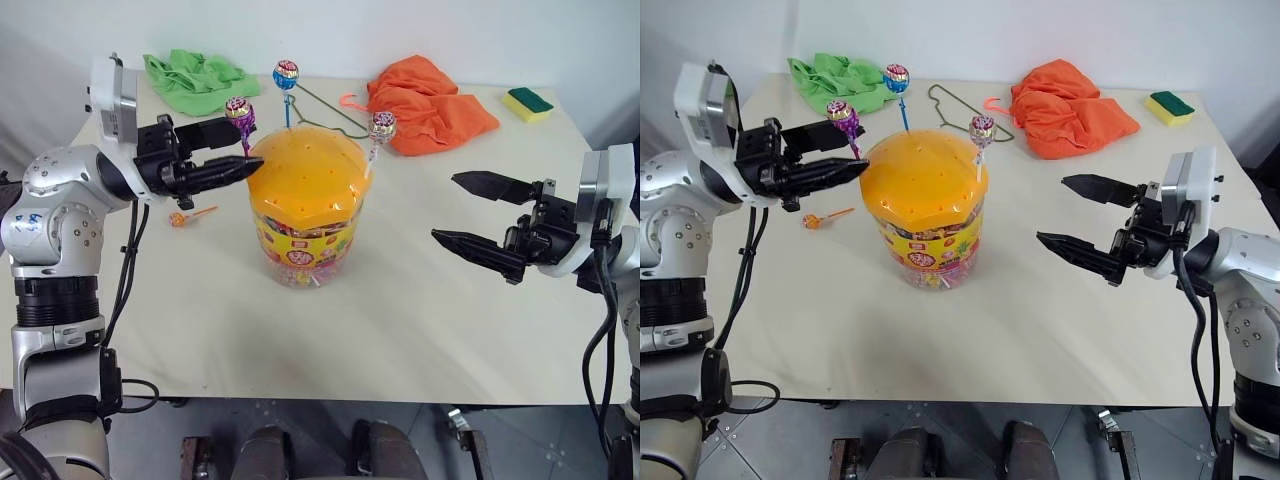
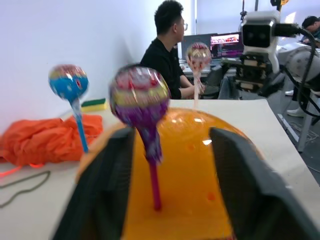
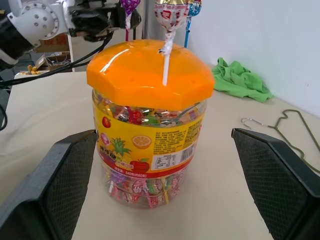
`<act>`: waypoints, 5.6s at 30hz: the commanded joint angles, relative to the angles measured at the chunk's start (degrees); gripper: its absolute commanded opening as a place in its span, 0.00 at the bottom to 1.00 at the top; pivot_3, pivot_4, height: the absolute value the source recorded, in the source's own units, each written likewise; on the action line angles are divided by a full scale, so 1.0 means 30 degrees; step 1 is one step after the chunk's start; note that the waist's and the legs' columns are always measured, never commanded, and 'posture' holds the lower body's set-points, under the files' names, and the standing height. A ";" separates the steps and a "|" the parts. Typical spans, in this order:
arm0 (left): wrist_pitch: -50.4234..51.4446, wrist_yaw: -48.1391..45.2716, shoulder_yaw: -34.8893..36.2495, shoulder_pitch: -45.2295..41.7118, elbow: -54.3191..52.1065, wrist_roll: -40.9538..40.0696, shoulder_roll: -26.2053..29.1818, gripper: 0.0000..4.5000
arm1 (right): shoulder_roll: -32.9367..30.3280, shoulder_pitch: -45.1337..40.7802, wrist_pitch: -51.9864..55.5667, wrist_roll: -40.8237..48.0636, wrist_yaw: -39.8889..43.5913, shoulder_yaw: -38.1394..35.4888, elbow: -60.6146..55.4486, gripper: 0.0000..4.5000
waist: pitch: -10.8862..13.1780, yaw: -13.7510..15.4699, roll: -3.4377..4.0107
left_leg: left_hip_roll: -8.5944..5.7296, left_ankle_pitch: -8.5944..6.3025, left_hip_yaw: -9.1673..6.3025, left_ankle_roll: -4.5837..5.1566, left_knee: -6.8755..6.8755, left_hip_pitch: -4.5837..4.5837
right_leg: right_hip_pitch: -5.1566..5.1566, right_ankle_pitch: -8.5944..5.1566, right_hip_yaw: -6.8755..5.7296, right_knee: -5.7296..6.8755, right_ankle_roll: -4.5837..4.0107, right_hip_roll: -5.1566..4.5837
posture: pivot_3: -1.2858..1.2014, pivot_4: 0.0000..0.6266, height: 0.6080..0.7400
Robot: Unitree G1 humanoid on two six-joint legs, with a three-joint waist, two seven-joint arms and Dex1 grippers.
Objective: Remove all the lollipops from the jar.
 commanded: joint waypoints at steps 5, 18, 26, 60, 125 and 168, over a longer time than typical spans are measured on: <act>-0.0052 0.0069 0.0210 -0.0785 -0.0364 -0.0065 0.0076 0.01 | -0.0344 0.0061 -0.0203 0.0454 -0.0278 -0.0842 -0.0667 1.00 | 0.0000 0.0025 0.0000 | 0.0000 -0.0001 -0.0004 0.0002 0.0003 -0.0002 | 0.0001 0.0001 0.0000 0.0000 0.0001 -0.0001 | 0.52 0.24 1.00; 0.1729 0.5722 0.2578 -0.0622 -0.1058 0.1419 0.2904 0.01 | -0.0391 -0.0305 -0.0296 0.0367 0.0068 -0.0540 -0.0153 1.00 | 0.0000 -0.0062 0.0000 | 0.0004 -0.0001 -0.0019 0.0002 -0.0005 0.0007 | 0.0001 0.0001 -0.0002 0.0004 0.0001 0.0001 | 0.52 0.24 1.00; 0.8410 1.1168 0.2939 0.1872 -0.0788 0.3950 0.6255 0.01 | -0.0195 -0.1073 -0.0466 0.0069 0.0662 0.0214 0.0750 1.00 | 0.0001 -0.0051 -0.0001 | 0.0007 -0.0001 -0.0018 0.0001 -0.0011 0.0011 | 0.0001 0.0001 0.0002 0.0006 0.0001 0.0005 | 0.52 0.24 1.00; 1.8309 1.3783 -0.2437 0.3486 0.5056 0.8937 0.9903 0.50 | 0.0208 -0.2111 -0.0642 0.0198 0.2214 0.1203 0.1533 1.00 | -0.0002 -0.0018 -0.0013 | -0.0003 0.0001 0.0035 -0.0005 -0.0020 0.0017 | -0.0022 0.0000 0.0027 0.0030 0.0001 0.0003 | 0.52 0.24 1.00; -0.4915 -0.0560 -0.2106 -1.3319 1.7509 0.7731 -0.4107 0.00 | -0.1025 0.3089 -0.0055 0.3702 -0.3741 -0.4209 -0.5324 1.00 | 0.0010 0.0055 -0.0032 | -0.0043 -0.0021 0.0003 0.0040 0.0070 -0.0032 | -0.0035 0.0004 0.0008 0.0084 0.0009 -0.0035 | 0.52 0.24 1.00; 1.1396 1.1726 -0.4585 -0.5037 1.5341 1.4203 0.4662 0.00 | -0.1360 -0.0252 -0.0556 0.1790 -0.0063 -0.0568 -0.0267 1.00 | 0.0012 0.0074 -0.0053 | -0.0045 -0.0021 -0.0005 0.0042 0.0094 -0.0017 | -0.0034 0.0004 0.0028 0.0136 0.0009 -0.0036 | 0.52 0.24 1.00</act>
